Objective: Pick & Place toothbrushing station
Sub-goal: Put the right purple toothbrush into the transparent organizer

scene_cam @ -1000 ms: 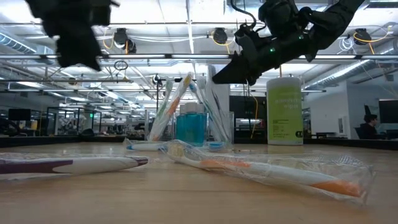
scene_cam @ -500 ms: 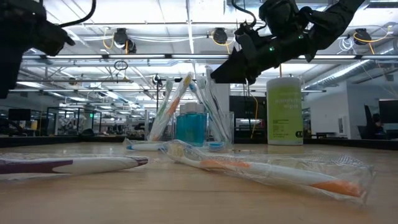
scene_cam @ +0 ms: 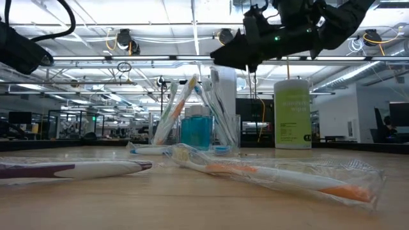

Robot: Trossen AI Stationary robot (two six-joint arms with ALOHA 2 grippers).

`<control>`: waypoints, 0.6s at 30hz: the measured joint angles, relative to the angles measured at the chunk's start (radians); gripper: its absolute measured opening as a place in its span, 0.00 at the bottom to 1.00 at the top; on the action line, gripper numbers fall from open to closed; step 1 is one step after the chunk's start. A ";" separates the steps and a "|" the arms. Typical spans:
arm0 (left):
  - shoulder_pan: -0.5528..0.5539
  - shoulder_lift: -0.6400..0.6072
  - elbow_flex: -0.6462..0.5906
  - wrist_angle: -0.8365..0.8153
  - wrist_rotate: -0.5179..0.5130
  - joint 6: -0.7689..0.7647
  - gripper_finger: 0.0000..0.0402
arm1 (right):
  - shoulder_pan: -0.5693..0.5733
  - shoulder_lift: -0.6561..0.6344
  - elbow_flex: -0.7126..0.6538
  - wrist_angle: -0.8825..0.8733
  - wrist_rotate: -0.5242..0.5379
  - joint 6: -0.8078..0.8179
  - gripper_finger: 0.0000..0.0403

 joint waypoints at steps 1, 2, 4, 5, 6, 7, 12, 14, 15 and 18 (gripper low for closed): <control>0.000 0.001 0.000 0.001 0.000 0.000 0.45 | 0.004 0.000 0.000 0.008 0.017 -0.016 0.48; 0.000 0.001 0.000 0.001 0.000 -0.001 0.45 | 0.008 0.000 0.000 0.009 0.036 -0.028 0.48; 0.000 0.000 0.000 0.004 0.000 -0.003 0.45 | 0.011 0.000 0.000 -0.003 0.088 -0.047 0.48; 0.001 0.000 0.000 0.004 0.000 -0.002 0.45 | 0.008 0.000 0.000 -0.008 0.114 -0.055 0.48; 0.001 0.000 0.000 0.005 0.000 -0.003 0.45 | 0.004 0.000 0.000 -0.013 0.134 -0.058 0.48; 0.001 0.000 0.000 0.005 0.000 -0.002 0.45 | -0.001 0.000 0.000 -0.013 0.147 -0.058 0.49; 0.003 0.000 0.000 0.005 0.000 -0.002 0.45 | -0.036 0.000 0.000 0.048 0.119 -0.058 0.50; 0.003 0.000 0.000 0.005 0.000 -0.002 0.45 | -0.049 0.000 0.000 0.079 0.118 -0.057 0.49; 0.003 0.000 0.000 0.005 0.000 -0.002 0.45 | -0.056 0.000 0.000 0.090 0.117 -0.055 0.49; 0.003 0.000 0.000 0.005 0.000 -0.002 0.45 | -0.073 0.001 0.000 0.092 0.118 -0.055 0.48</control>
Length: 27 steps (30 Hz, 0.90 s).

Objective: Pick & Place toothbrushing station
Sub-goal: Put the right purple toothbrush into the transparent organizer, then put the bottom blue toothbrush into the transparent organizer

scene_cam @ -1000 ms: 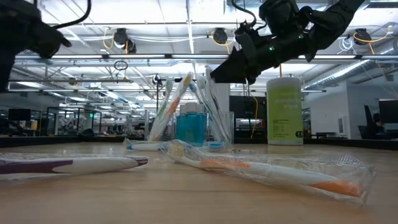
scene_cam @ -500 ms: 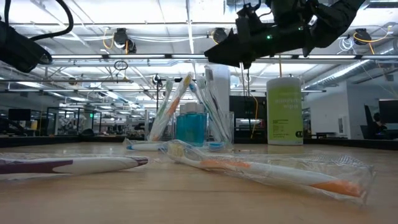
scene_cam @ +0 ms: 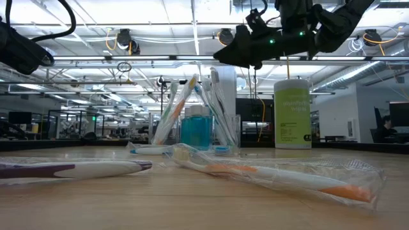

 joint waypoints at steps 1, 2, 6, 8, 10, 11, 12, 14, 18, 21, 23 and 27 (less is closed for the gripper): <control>0.000 0.000 0.000 0.000 0.000 0.000 0.45 | -0.005 0.007 0.000 0.002 0.001 0.000 0.47; 0.000 0.000 0.000 0.000 0.000 0.000 0.45 | -0.007 0.019 0.001 0.007 0.000 0.000 0.47; 0.000 0.000 0.000 0.000 -0.001 0.000 0.45 | -0.012 0.062 0.001 -0.003 -0.006 0.000 0.47; 0.000 0.000 0.000 0.000 -0.001 -0.002 0.45 | -0.012 0.083 0.002 0.000 -0.028 0.000 0.47; 0.000 0.000 0.000 0.000 -0.002 -0.018 0.45 | -0.011 0.094 0.002 -0.004 -0.026 -0.005 0.47; 0.000 0.000 0.000 0.000 -0.002 -0.026 0.45 | -0.011 0.094 0.002 -0.006 -0.025 -0.011 0.47; 0.000 0.000 0.000 0.000 -0.002 -0.032 0.45 | -0.011 0.094 0.002 -0.005 -0.025 -0.012 0.47; 0.000 0.000 0.000 0.000 -0.002 -0.035 0.45 | -0.011 0.093 0.002 -0.006 -0.025 -0.013 0.46; 0.000 0.000 0.000 -0.001 -0.001 -0.036 0.45 | -0.011 0.093 0.002 -0.002 -0.025 -0.022 0.45; 0.000 0.000 0.000 -0.001 0.016 -0.037 0.45 | -0.011 0.075 0.002 0.026 -0.016 -0.037 0.45; 0.000 0.000 0.000 -0.001 0.044 -0.048 0.45 | -0.007 0.046 0.002 0.057 0.009 -0.053 0.45; -0.004 0.000 0.000 -0.002 0.064 -0.133 0.45 | 0.007 -0.008 0.003 0.055 0.028 -0.042 0.45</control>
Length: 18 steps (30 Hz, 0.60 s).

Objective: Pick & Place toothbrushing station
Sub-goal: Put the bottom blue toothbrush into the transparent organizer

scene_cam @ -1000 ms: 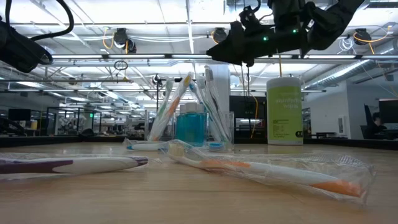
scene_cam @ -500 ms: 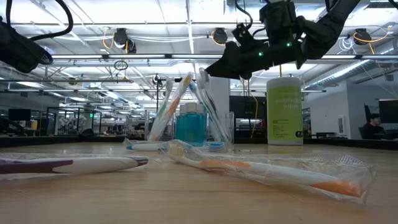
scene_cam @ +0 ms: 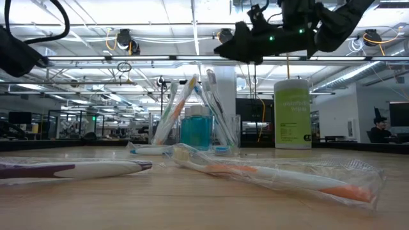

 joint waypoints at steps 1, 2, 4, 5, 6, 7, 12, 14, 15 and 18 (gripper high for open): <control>-0.004 0.000 0.000 0.000 0.002 -0.027 0.45 | 0.007 -0.011 0.000 0.000 -0.002 0.003 0.45; -0.008 0.000 0.000 -0.001 0.006 -0.052 0.45 | 0.015 -0.022 0.000 0.000 -0.003 0.003 0.45; -0.024 0.000 0.000 -0.001 0.015 -0.105 0.45 | 0.029 -0.044 0.000 0.002 -0.003 -0.005 0.45; -0.034 0.000 0.000 -0.002 0.015 -0.137 0.45 | 0.035 -0.051 0.000 0.004 -0.003 -0.008 0.45; -0.044 0.000 0.000 -0.002 0.015 -0.169 0.45 | 0.040 -0.055 0.000 0.004 -0.003 -0.012 0.45; -0.056 0.000 0.000 -0.003 0.019 -0.204 0.45 | 0.045 -0.058 0.000 0.006 -0.002 -0.017 0.45; -0.114 0.000 0.001 -0.020 0.096 -0.424 0.45 | 0.057 -0.068 0.000 0.032 -0.003 -0.055 0.45; -0.147 0.000 0.001 -0.041 0.101 -0.501 0.45 | 0.056 -0.066 0.000 0.035 -0.003 -0.055 0.45; -0.164 0.000 0.001 -0.049 0.101 -0.533 0.45 | 0.056 -0.066 0.000 0.035 -0.003 -0.055 0.45; -0.208 0.000 0.001 -0.076 0.098 -0.607 0.45 | 0.055 -0.067 0.000 0.043 -0.002 -0.057 0.45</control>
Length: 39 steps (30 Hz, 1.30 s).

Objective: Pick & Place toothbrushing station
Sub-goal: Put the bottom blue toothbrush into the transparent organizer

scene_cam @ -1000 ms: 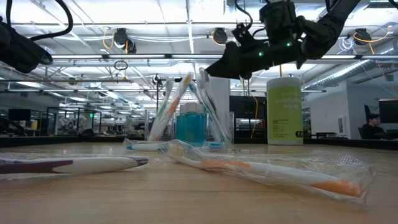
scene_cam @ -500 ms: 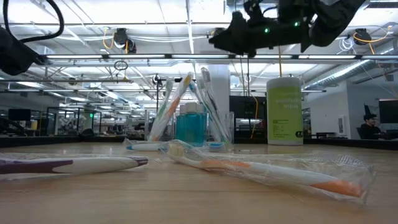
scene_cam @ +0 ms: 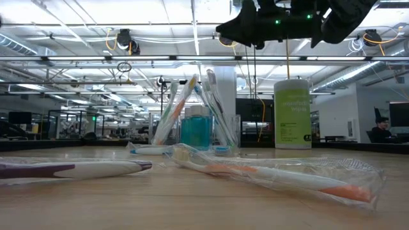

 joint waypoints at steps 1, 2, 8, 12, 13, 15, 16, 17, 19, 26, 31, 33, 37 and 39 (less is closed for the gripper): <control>-0.012 0.000 0.000 -0.009 -0.009 -0.010 0.45 | 0.000 0.000 0.000 0.002 0.000 0.000 0.45; -0.021 0.000 0.000 -0.016 -0.022 -0.013 0.45 | 0.000 0.000 0.000 0.006 0.000 -0.001 0.45; -0.034 0.000 0.000 -0.082 -0.041 0.061 0.45 | 0.000 0.000 0.000 0.020 -0.001 0.001 0.45; -0.034 0.000 0.000 -0.130 -0.033 0.111 0.45 | 0.000 0.000 0.000 0.020 -0.001 0.002 0.45; -0.034 0.000 0.000 -0.139 -0.029 0.117 0.45 | 0.000 0.000 0.000 0.020 -0.001 0.002 0.45; -0.034 0.000 0.000 -0.148 -0.031 0.119 0.45 | 0.000 0.000 0.000 0.020 -0.001 0.002 0.45; -0.034 0.000 0.000 -0.148 -0.035 0.119 0.45 | 0.000 0.000 0.000 0.021 -0.001 0.002 0.45; -0.034 0.000 0.000 -0.148 -0.039 0.119 0.45 | 0.000 0.000 0.000 0.020 -0.001 0.002 0.45; -0.034 -0.001 -0.007 -0.143 -0.050 0.117 0.45 | 0.000 0.000 0.000 0.020 -0.001 0.002 0.45; -0.027 -0.014 -0.084 -0.078 -0.007 0.116 0.45 | 0.000 0.000 0.000 0.020 -0.001 0.003 0.45; -0.027 -0.035 -0.110 -0.067 -0.025 0.118 0.45 | 0.000 0.000 0.000 0.020 -0.001 0.003 0.45; -0.027 -0.037 -0.136 -0.048 -0.020 0.117 0.45 | 0.000 0.000 0.000 0.020 -0.001 0.003 0.45; -0.026 -0.037 -0.193 0.051 -0.017 0.117 0.45 | 0.000 0.000 0.000 0.020 -0.001 0.003 0.45; -0.023 -0.037 -0.209 0.109 -0.041 0.119 0.45 | 0.000 0.000 0.000 0.020 -0.001 0.003 0.45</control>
